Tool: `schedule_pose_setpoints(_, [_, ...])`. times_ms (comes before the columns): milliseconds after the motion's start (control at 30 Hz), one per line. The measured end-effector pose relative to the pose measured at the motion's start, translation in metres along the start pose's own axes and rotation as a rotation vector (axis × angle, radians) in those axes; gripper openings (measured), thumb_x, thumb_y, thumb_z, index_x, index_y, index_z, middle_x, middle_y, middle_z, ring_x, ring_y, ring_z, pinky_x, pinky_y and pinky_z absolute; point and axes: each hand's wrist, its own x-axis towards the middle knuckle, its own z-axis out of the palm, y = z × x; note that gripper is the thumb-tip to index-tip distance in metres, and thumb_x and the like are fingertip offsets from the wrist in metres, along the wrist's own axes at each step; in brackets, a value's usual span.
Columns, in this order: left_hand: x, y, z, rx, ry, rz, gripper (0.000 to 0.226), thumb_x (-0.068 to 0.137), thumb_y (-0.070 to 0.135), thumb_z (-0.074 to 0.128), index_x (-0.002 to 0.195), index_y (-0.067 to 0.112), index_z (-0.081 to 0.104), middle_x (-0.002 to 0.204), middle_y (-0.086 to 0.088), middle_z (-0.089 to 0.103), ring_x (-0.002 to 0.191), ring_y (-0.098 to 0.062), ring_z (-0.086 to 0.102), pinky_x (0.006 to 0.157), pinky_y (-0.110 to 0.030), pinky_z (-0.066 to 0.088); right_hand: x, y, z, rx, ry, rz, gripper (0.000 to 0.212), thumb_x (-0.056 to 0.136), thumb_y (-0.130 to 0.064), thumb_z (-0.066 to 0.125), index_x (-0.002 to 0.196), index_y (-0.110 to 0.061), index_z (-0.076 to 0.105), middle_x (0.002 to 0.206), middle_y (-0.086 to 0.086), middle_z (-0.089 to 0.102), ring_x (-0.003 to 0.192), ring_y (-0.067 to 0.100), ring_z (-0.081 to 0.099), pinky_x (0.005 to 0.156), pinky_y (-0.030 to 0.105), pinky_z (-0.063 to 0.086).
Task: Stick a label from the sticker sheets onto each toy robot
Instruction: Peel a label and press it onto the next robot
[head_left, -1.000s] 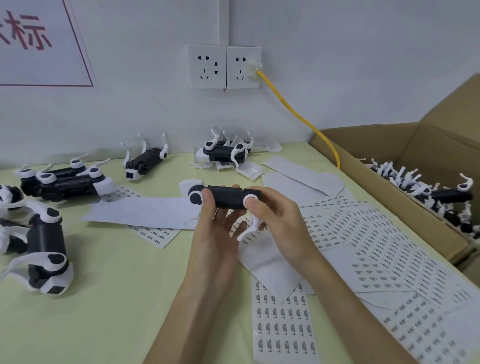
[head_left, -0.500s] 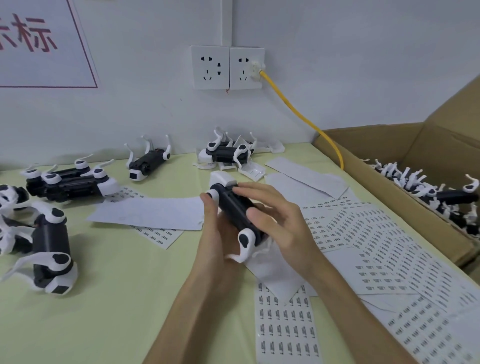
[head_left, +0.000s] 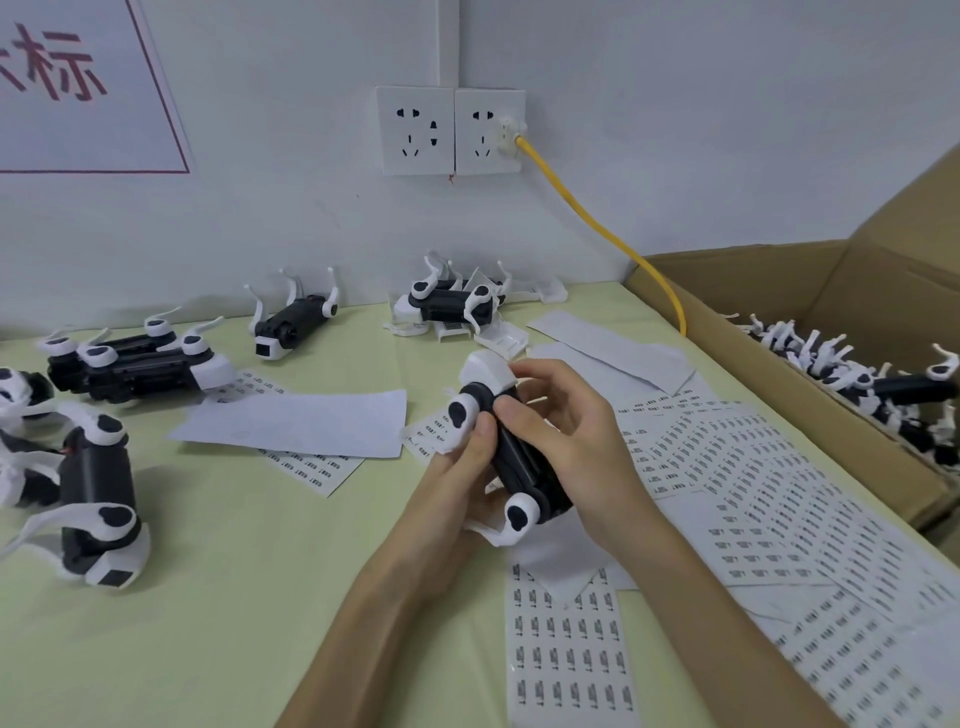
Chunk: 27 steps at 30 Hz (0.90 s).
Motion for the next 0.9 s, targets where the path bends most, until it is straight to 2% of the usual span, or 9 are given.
schedule_pose_setpoints(100, [0.0,-0.001,0.0,0.024,-0.001,0.011,0.053,0.098,0.056,0.051,0.142,0.028,0.06,0.144,-0.008,0.063,0.136,-0.031,0.057,0.117,-0.062,0.039,0.002,-0.001,-0.002,0.028,-0.004,0.064,0.029,0.076,-0.033,0.076,0.103,-0.026,0.072,0.091,0.001,0.064,0.085,0.016,0.063,0.08,0.034,0.055])
schedule_pose_setpoints(200, [-0.001,-0.001,0.002,0.037,0.009,0.014,0.057,0.097,0.054,0.052,0.143,0.021,0.059,0.142,-0.011,0.064,0.134,-0.032,0.059,0.116,-0.054,0.043,0.003,-0.003,-0.009,0.166,-0.08,0.145,0.024,0.077,-0.026,0.077,0.1,-0.024,0.073,0.091,0.005,0.059,0.085,0.018,0.062,0.075,0.033,0.056])
schedule_pose_setpoints(300, [-0.002,0.0,0.002,0.032,-0.01,0.009,0.057,0.097,0.048,0.053,0.141,0.011,0.059,0.13,-0.015,0.067,0.118,-0.032,0.064,0.096,-0.039,0.055,0.004,-0.005,-0.016,0.296,-0.125,0.195,0.017,0.076,-0.016,0.073,0.092,-0.024,0.075,0.086,0.005,0.056,0.076,0.016,0.064,0.064,0.025,0.055])
schedule_pose_setpoints(400, [-0.003,0.0,0.002,-0.014,-0.031,0.014,0.057,0.095,0.043,0.056,0.139,0.007,0.059,0.115,-0.013,0.066,0.104,-0.024,0.063,0.084,-0.03,0.055,0.005,-0.007,-0.019,0.378,-0.176,0.18,0.019,0.082,-0.004,0.069,0.091,-0.02,0.075,0.084,0.006,0.053,0.07,0.014,0.063,0.056,0.024,0.055])
schedule_pose_setpoints(500, [-0.003,0.001,-0.001,-0.057,-0.044,-0.002,0.06,0.095,0.045,0.055,0.14,0.005,0.057,0.118,-0.016,0.064,0.109,-0.028,0.061,0.087,-0.033,0.054,0.004,-0.008,-0.017,0.37,-0.173,0.179,0.02,0.083,-0.005,0.068,0.089,-0.023,0.076,0.08,0.001,0.054,0.061,0.011,0.052,0.052,0.018,0.045])
schedule_pose_setpoints(600, [-0.002,0.001,-0.004,-0.106,-0.066,-0.039,0.062,0.099,0.051,0.055,0.138,0.003,0.058,0.122,-0.019,0.063,0.112,-0.033,0.061,0.092,-0.039,0.051,0.003,-0.008,-0.016,0.351,-0.161,0.163,0.017,0.084,-0.005,0.07,0.091,-0.02,0.075,0.074,-0.004,0.054,0.052,0.006,0.044,0.054,0.02,0.036])
schedule_pose_setpoints(767, [-0.001,0.002,-0.009,-0.211,-0.142,-0.059,0.063,0.089,0.064,0.068,0.131,0.017,0.068,0.12,-0.012,0.068,0.109,-0.029,0.067,0.097,-0.041,0.053,0.002,-0.009,-0.013,0.278,-0.149,0.071,0.019,0.093,0.001,0.061,0.099,-0.014,0.071,0.077,-0.002,0.057,0.055,0.004,0.047,0.056,0.02,0.04])
schedule_pose_setpoints(900, [-0.001,0.002,-0.011,-0.348,-0.142,-0.051,0.062,0.084,0.062,0.075,0.13,0.02,0.071,0.114,-0.011,0.072,0.106,-0.027,0.07,0.092,-0.039,0.057,0.003,-0.006,-0.013,0.287,-0.207,0.053,0.022,0.093,0.005,0.061,0.106,-0.011,0.069,0.084,0.003,0.055,0.069,0.012,0.049,0.062,0.022,0.045])
